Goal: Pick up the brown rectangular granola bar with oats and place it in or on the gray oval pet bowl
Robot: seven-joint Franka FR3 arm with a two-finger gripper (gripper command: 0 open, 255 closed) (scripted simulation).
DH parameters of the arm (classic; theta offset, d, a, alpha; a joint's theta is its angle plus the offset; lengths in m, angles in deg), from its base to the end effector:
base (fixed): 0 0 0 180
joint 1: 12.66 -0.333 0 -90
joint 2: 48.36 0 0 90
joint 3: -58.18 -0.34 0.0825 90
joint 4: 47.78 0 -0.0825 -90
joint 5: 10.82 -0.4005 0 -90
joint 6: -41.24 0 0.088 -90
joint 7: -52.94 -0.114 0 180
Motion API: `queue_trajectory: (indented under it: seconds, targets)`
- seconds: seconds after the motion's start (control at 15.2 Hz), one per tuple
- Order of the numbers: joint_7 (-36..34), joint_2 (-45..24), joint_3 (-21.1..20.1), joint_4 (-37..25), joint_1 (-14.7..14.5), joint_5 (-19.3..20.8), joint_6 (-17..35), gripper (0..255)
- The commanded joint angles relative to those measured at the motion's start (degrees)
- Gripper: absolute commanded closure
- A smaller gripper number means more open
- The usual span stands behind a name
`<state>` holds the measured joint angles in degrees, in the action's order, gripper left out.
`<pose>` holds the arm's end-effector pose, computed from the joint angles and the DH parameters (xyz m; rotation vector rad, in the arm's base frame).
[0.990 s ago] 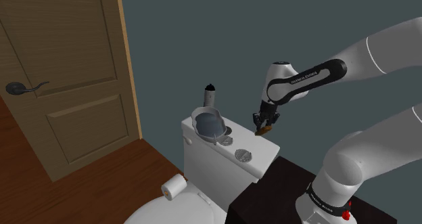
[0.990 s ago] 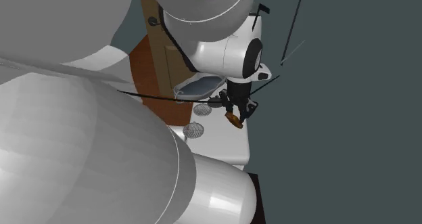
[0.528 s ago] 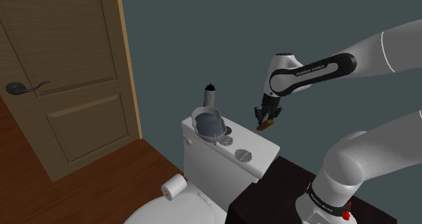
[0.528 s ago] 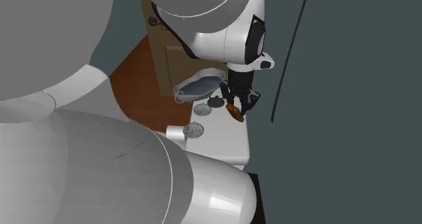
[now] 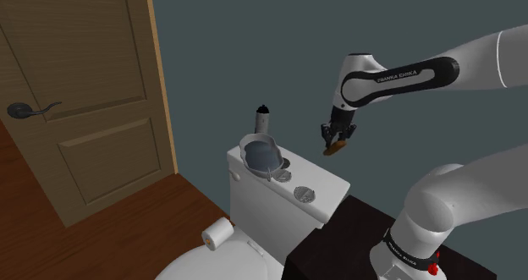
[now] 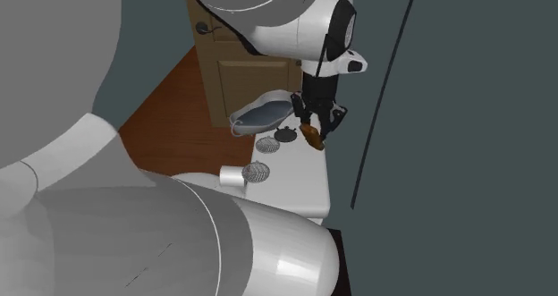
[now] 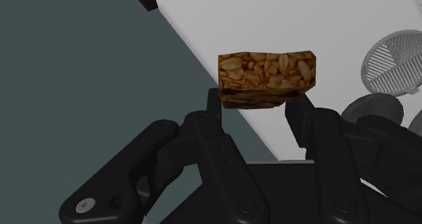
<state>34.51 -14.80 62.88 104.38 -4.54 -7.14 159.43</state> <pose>0.3497 -0.0828 0.4273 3.0323 -0.7759 -0.0115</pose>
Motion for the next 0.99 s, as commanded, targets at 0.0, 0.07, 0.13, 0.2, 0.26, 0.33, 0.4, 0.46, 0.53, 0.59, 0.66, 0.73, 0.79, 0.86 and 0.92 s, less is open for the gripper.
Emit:
queue_trajectory:
  seconds: [0.0,0.07,0.13,0.2,0.26,0.33,0.4,0.46,0.53,0.59,0.66,0.73,0.79,0.86,0.92]
  targets:
    - [0.0,0.5,0.0,-1.3,0.0,-0.1,-1.8,255]
    - [0.1,0.8,-0.1,-1.9,0.0,-0.1,-2.7,255]
    - [0.1,0.9,-0.1,-1.9,0.0,-0.1,-2.8,255]
    - [-1.0,-0.8,-1.0,-3.2,-0.7,-0.7,-2.4,255]
    - [-2.1,-2.4,-1.8,-4.4,-1.4,-1.3,-2.1,255]
    - [-3.2,-4.1,-2.6,-5.8,-2.0,-1.9,-1.8,255]
    - [-4.2,-5.8,-3.5,-7.2,-2.5,-2.4,-1.5,255]
    - [-5.2,-7.5,-4.3,-8.6,-3.1,-2.8,-1.2,255]
    - [-6.2,-9.2,-5.0,-10.2,-3.5,-3.2,-1.1,255]
    - [-7.2,-11.0,-5.8,-11.7,-4.0,-3.5,-0.9,255]
    - [-8.2,-12.7,-6.5,-13.4,-4.4,-3.8,-0.8,255]
    - [-9.2,-14.5,-7.2,-15.0,-4.8,-4.0,-0.7,255]
    - [-10.2,-16.2,-7.9,-16.8,-5.2,-4.2,-0.7,255]
    - [-11.2,-18.0,-8.6,-18.6,-5.6,-4.3,-0.8,255]
    - [-12.2,-19.8,-9.2,-20.5,-5.9,-4.3,-0.8,255]
